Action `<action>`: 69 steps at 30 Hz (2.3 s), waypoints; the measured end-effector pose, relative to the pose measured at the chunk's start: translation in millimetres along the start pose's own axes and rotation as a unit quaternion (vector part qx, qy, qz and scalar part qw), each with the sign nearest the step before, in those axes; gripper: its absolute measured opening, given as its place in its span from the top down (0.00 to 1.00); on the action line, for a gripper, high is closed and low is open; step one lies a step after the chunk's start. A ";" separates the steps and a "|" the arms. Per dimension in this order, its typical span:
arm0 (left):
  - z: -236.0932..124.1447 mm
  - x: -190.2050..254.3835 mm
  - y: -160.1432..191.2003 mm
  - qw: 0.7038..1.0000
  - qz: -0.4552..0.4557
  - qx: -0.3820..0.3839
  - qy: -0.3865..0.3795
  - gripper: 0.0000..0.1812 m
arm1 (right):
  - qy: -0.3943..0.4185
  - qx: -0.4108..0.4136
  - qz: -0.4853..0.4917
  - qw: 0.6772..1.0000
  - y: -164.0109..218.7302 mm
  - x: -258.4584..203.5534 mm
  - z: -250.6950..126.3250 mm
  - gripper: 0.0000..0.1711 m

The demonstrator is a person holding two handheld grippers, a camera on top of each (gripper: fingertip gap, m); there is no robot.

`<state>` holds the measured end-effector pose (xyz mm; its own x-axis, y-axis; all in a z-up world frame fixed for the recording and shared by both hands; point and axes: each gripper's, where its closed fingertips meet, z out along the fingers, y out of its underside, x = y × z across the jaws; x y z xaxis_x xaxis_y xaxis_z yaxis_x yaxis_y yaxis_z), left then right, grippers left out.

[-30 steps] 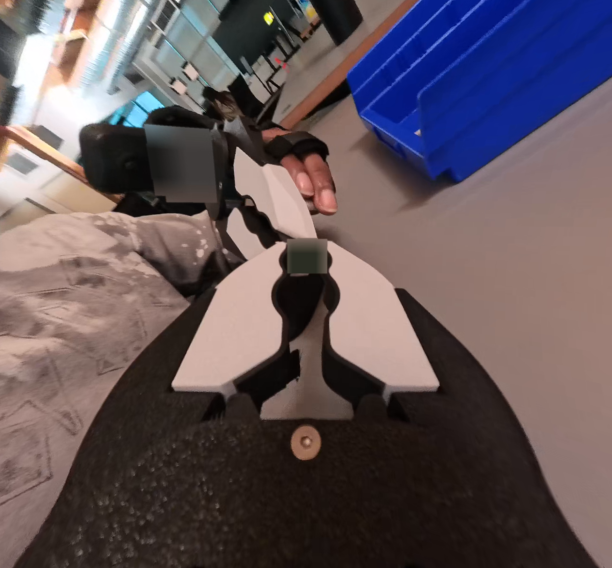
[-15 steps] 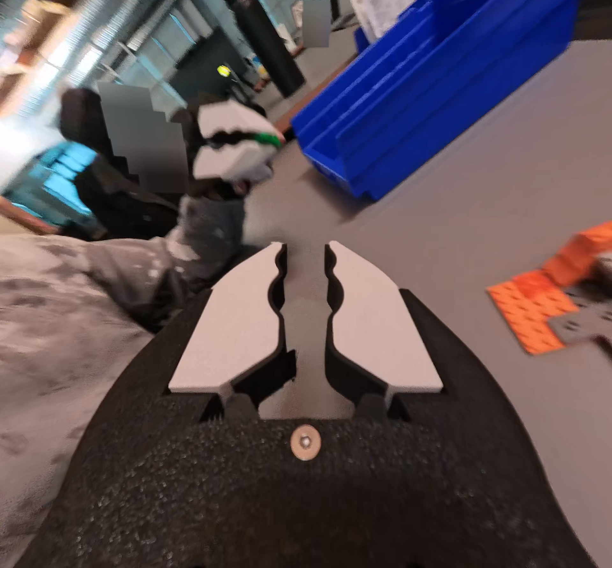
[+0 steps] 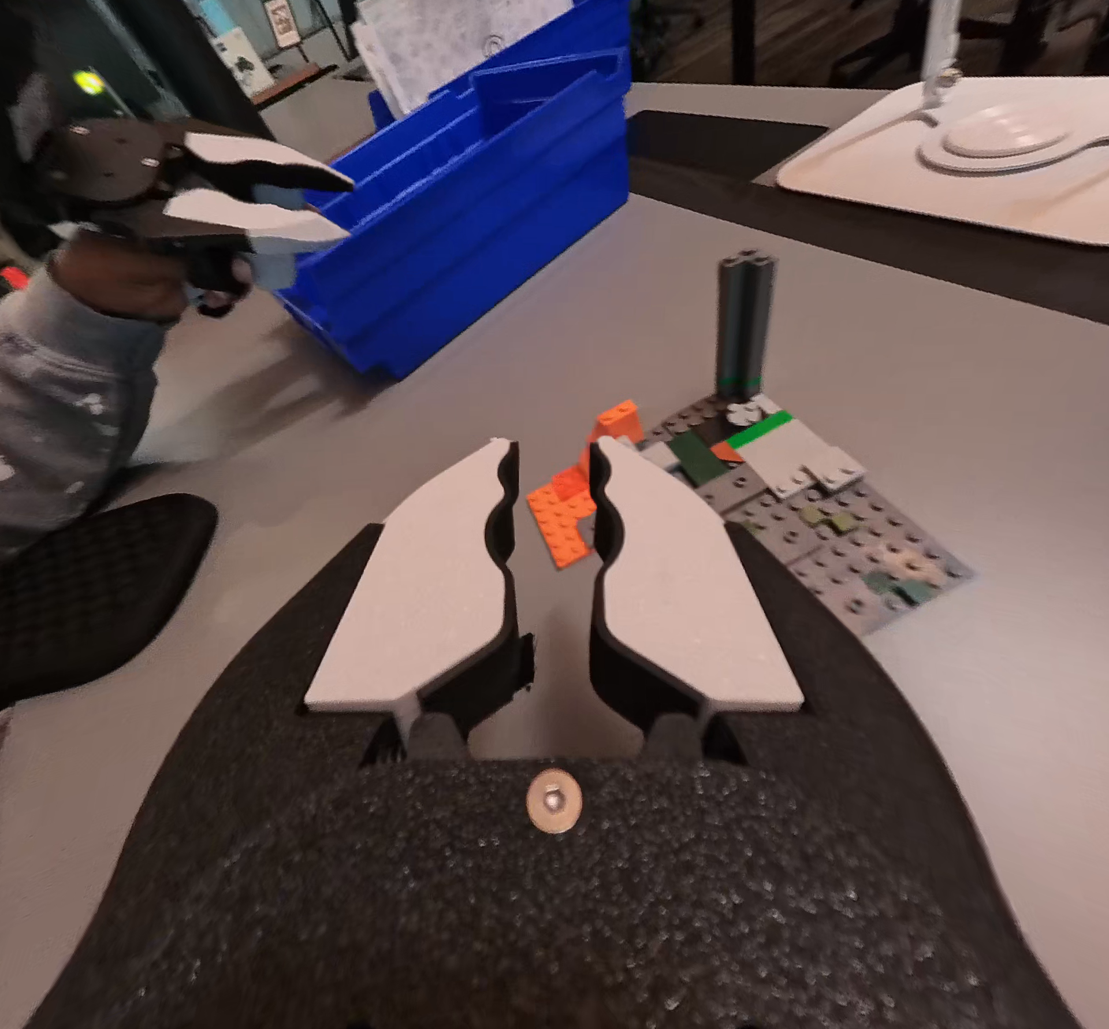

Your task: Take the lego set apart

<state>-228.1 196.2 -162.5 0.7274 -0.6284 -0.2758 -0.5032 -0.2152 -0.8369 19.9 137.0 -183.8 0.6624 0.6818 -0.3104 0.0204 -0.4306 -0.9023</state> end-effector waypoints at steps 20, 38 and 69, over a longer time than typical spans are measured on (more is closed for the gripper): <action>112.1 192.9 -51.5 0.962 0.123 -0.025 0.241 0.82 | -0.005 -0.119 -0.168 0.979 37.6 24.3 -4.8 0.81; 110.0 208.5 -38.8 0.943 0.177 -0.015 0.282 0.92 | -0.050 -0.233 -0.298 0.924 57.0 16.9 46.6 0.95; 85.3 238.1 -32.7 0.885 0.167 0.075 0.427 0.90 | -0.196 -0.206 -0.231 0.930 69.2 -8.7 21.9 0.96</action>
<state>1.4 117.4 -241.1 -0.1018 -0.9881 -0.1151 -0.5090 0.1511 -0.8474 -0.8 114.2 -250.2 0.1889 0.9791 -0.0759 0.5742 -0.1728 -0.8002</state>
